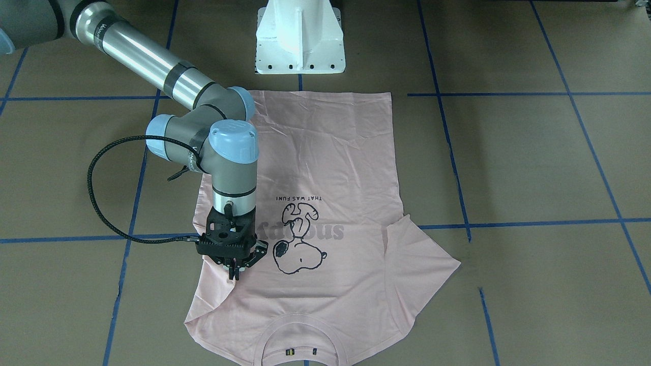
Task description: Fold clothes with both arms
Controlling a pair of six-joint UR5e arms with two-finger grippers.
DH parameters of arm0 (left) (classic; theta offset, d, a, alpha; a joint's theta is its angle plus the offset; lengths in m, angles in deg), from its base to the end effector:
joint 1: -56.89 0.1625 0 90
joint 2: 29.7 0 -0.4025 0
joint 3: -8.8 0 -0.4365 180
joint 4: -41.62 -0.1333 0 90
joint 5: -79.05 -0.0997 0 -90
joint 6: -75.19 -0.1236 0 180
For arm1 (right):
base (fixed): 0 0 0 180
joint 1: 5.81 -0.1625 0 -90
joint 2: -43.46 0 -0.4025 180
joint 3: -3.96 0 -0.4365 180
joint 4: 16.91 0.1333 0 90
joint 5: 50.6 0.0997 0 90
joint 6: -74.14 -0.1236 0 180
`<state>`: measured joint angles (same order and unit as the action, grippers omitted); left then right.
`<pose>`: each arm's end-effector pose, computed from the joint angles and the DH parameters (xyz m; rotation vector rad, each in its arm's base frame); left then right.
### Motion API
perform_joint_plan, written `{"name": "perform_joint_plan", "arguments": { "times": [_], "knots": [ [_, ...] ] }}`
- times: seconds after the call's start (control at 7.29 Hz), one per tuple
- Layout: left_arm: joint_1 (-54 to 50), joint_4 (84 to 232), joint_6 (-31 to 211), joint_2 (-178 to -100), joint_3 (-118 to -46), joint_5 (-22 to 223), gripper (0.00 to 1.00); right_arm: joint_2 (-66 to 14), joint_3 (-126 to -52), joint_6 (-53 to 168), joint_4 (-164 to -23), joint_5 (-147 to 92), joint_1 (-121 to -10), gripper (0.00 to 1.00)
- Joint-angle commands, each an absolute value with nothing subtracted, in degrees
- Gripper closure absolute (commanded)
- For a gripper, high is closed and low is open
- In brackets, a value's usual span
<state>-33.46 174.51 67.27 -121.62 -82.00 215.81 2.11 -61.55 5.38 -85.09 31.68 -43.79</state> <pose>-0.0468 -0.5795 0.5320 0.8076 0.7186 0.4435 -0.5839 -0.6460 0.2632 0.5091 -0.6367 0.3300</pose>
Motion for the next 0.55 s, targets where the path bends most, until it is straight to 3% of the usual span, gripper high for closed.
{"name": "perform_joint_plan", "arguments": {
  "times": [0.0, 0.41],
  "knots": [
    [-33.47, 174.51, 67.36, -121.54, -81.99, 215.81, 0.0, 3.9, -60.82, 4.88, -85.29, 31.57, -43.43, 0.01],
    [-30.68, 175.11, 77.3, -122.33, -82.08, 215.55, 0.0, 5.86, -65.18, 12.04, -93.0, 49.7, -50.26, 0.0]
  ]
}}
